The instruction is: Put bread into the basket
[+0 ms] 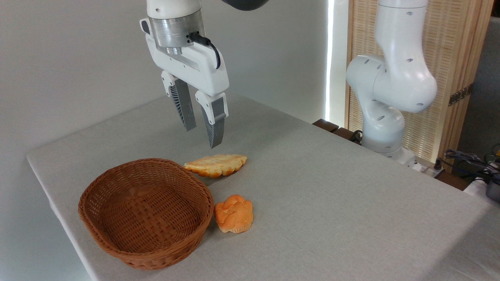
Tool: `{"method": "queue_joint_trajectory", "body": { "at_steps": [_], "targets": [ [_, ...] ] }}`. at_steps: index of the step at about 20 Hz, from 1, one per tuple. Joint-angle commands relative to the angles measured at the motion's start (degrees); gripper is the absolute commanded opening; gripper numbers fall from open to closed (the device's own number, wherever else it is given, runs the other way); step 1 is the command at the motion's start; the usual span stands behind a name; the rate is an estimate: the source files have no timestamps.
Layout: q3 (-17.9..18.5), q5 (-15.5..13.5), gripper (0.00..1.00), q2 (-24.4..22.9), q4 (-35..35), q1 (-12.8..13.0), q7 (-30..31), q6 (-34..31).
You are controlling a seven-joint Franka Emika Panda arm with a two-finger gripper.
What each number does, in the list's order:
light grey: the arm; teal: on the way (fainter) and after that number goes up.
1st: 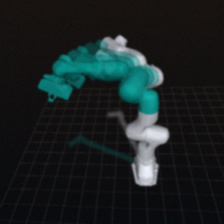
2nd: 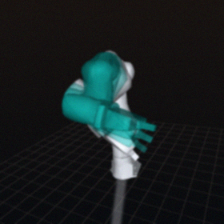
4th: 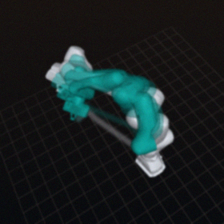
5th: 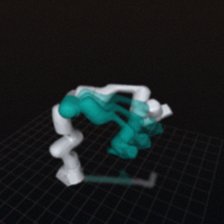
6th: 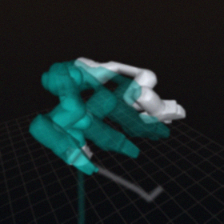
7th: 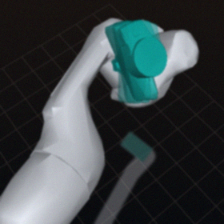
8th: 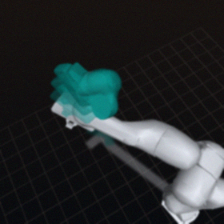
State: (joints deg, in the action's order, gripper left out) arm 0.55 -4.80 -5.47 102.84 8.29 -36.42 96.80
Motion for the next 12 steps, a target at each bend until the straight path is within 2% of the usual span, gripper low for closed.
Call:
{"method": "queue_joint_trajectory", "body": {
  "at_steps": [1,12],
  "targets": [
    [0.24,0.84,1.0,-0.33,-0.71,0.23,0.47,-1.7],
    [0.15,0.76,1.0,-0.16,-0.71,0.5,0.38,-1.09]
  ]
}}
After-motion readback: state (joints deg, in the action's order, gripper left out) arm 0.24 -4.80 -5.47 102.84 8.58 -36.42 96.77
